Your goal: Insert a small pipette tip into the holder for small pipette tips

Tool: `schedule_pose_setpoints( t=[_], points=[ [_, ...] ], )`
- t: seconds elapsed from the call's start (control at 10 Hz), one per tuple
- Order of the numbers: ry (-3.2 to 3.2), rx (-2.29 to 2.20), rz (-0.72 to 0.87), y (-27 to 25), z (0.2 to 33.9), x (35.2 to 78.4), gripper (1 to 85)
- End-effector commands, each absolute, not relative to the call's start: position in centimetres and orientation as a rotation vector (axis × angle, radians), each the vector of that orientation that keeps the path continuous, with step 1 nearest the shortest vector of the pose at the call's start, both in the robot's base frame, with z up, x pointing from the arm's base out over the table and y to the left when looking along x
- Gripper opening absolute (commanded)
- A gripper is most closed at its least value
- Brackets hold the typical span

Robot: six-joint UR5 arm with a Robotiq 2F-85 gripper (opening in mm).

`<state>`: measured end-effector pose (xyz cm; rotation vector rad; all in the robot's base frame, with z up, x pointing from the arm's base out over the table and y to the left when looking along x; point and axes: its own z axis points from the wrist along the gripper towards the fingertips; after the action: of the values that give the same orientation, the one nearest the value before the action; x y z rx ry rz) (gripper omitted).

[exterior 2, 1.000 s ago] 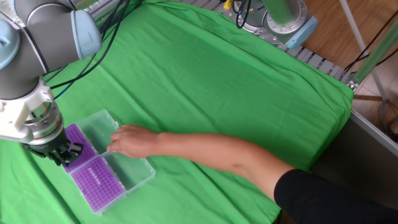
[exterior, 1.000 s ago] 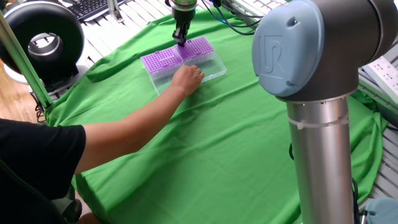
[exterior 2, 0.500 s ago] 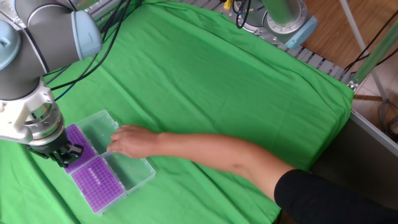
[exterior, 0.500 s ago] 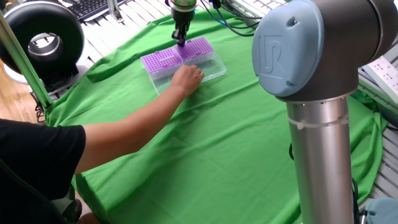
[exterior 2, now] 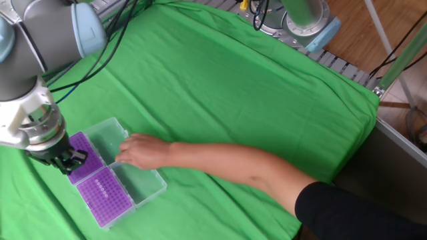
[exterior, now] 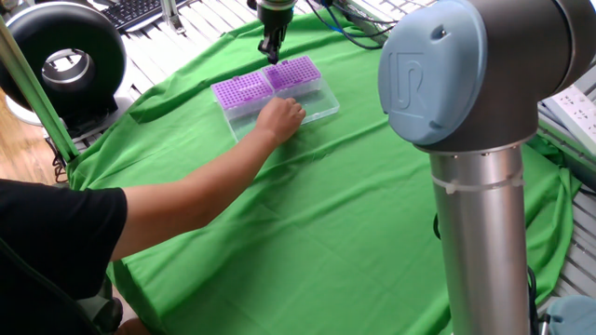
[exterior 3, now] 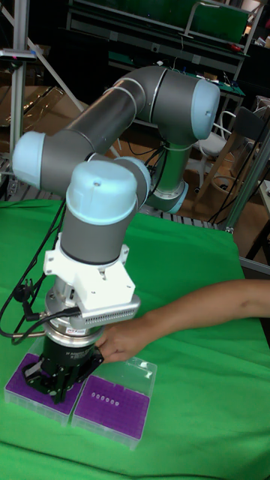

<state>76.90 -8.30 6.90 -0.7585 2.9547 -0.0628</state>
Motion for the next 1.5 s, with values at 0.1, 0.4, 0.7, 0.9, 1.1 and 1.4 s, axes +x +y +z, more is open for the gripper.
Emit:
schedule_pose_setpoints(
  t=[0.1,0.4,0.7,0.9,1.1,1.4],
  points=[
    [3.012,-0.689,-0.040,-6.1,10.1,76.3,5.3],
    [3.022,-0.561,0.010,-2.2,10.0,77.1,5.3],
    [3.037,-0.408,0.044,2.2,9.6,77.1,4.0],
    [3.034,-0.366,0.073,4.1,9.0,77.0,4.0],
    [3.025,-0.365,0.061,4.7,8.4,77.0,4.0],
    [3.018,-0.372,0.036,4.4,7.8,77.4,4.0]
  ],
)
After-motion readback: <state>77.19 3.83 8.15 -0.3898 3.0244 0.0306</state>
